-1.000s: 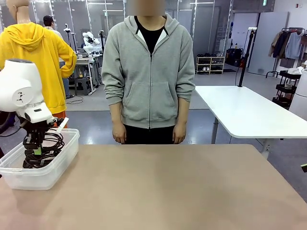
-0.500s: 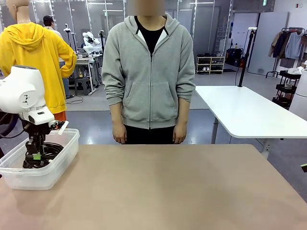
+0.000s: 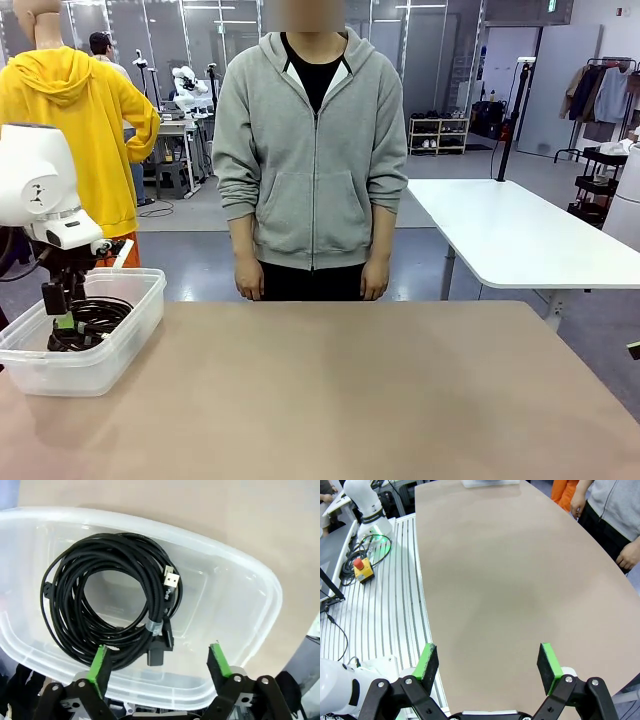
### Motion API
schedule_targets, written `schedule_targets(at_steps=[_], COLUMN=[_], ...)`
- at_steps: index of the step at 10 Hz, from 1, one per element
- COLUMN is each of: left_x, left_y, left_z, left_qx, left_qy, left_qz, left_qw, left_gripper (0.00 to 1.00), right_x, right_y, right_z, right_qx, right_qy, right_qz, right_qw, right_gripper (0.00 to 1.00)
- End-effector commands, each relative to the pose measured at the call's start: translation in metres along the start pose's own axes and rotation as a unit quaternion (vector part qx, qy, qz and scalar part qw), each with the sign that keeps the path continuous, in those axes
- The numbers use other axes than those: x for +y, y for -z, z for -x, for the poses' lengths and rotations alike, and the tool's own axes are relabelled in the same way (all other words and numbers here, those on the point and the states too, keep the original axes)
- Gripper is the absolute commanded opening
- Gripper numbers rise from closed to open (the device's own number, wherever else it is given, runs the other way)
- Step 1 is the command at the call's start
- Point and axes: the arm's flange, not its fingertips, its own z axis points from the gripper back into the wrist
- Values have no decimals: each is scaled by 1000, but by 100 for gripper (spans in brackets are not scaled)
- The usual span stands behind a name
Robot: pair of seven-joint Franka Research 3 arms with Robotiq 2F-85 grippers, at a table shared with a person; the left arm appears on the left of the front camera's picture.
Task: Organize and store the cables.
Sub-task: Place the USB Extension Cable into the Organizing box.
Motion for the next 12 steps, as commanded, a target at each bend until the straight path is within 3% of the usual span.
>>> schedule_targets(at_steps=[1, 2, 3, 12], left_x=[-21, -27, -8, -8], left_y=[-8, -11, -7, -7], left_z=[8, 10, 2, 2], left_qx=[-36, -42, -11, -11], left_qy=[-4, 1, -5, -5], left_qz=[-7, -4, -2, -2], left_qw=[999, 999, 1000, 1000], left_gripper=[100, 100, 100, 100], right_x=[0, 0, 0, 0], right_y=[0, 0, 0, 0], right_z=[-2, -2, -2, -2], right_qx=[-8, -8, -8, -8], right_qy=[-3, -3, -3, -3], right_qz=[2, 2, 2, 2], right_qw=[1000, 1000, 1000, 1000], right_gripper=[100, 100, 100, 100])
